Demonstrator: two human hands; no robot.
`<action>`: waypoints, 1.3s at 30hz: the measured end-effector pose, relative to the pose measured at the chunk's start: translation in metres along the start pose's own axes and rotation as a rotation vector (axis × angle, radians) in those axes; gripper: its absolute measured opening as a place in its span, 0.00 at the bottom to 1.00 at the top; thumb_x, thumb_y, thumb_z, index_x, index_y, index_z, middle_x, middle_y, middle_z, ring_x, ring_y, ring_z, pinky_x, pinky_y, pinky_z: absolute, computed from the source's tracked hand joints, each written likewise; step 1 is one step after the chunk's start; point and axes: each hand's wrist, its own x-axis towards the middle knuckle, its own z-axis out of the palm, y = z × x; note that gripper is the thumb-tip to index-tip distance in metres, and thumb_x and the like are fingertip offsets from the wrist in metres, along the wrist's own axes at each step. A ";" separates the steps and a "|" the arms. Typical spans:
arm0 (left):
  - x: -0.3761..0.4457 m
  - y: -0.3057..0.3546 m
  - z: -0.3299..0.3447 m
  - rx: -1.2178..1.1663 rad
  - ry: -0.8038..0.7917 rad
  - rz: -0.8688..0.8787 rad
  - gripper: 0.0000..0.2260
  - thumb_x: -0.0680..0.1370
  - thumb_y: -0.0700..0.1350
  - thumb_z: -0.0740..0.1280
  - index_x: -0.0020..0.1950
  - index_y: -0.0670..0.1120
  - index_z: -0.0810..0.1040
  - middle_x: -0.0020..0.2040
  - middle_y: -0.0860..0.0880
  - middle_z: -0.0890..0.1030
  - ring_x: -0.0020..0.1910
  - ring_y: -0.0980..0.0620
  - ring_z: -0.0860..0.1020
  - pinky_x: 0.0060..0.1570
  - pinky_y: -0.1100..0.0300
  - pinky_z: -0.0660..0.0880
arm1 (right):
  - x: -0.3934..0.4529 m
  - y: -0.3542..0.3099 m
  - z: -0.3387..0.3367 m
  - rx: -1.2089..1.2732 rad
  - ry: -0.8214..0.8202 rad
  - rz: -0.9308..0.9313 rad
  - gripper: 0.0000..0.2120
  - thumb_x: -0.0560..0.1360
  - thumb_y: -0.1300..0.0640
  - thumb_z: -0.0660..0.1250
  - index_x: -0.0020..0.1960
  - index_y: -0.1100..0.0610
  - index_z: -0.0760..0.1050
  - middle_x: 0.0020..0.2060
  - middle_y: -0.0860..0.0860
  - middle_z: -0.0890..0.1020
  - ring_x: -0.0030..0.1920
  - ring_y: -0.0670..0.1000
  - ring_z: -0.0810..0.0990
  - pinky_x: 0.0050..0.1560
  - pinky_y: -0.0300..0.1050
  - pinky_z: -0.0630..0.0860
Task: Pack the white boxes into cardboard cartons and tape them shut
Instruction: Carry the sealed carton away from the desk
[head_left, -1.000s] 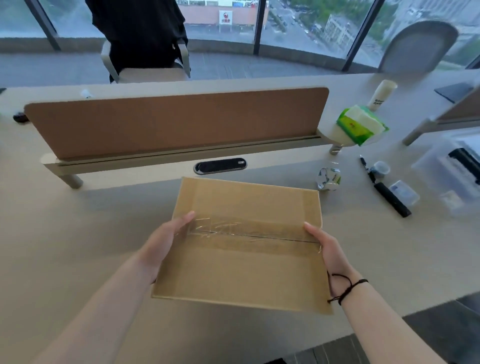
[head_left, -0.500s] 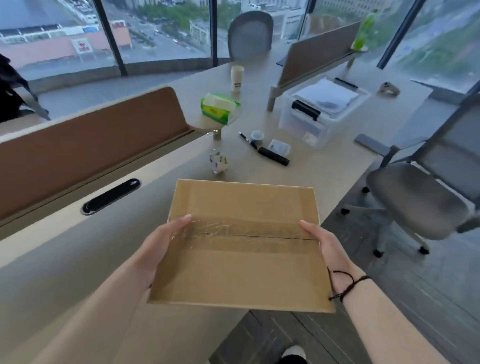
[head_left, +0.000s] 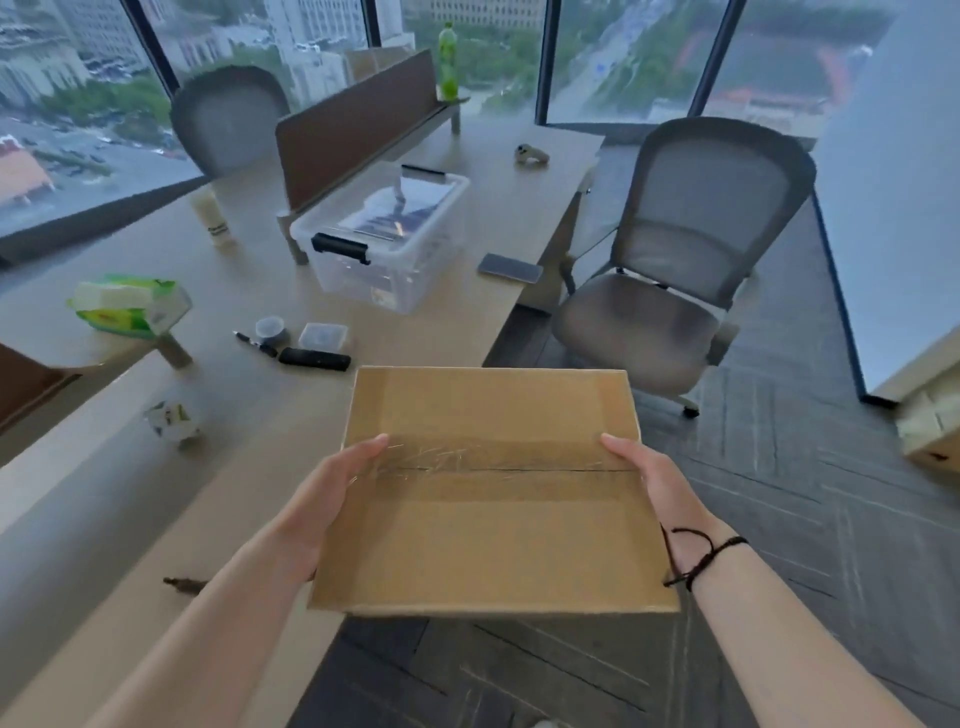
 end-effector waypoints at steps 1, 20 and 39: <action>0.006 0.004 0.021 0.011 -0.017 0.004 0.22 0.74 0.63 0.69 0.60 0.48 0.81 0.46 0.41 0.87 0.40 0.42 0.85 0.44 0.50 0.79 | 0.001 -0.006 -0.019 0.011 0.024 -0.007 0.19 0.77 0.44 0.68 0.61 0.55 0.82 0.51 0.58 0.86 0.45 0.60 0.85 0.48 0.54 0.80; 0.146 0.093 0.388 0.359 -0.392 -0.035 0.18 0.73 0.56 0.74 0.57 0.46 0.84 0.48 0.41 0.87 0.46 0.39 0.85 0.47 0.47 0.80 | 0.012 -0.074 -0.304 0.356 0.558 -0.157 0.17 0.77 0.45 0.69 0.60 0.53 0.84 0.53 0.54 0.87 0.56 0.59 0.84 0.60 0.55 0.78; 0.208 0.136 0.720 0.609 -0.735 -0.009 0.08 0.81 0.46 0.67 0.54 0.46 0.85 0.54 0.42 0.84 0.54 0.43 0.81 0.61 0.50 0.76 | 0.004 -0.130 -0.524 0.667 0.832 -0.238 0.13 0.80 0.50 0.66 0.55 0.58 0.83 0.36 0.54 0.86 0.31 0.52 0.84 0.27 0.41 0.78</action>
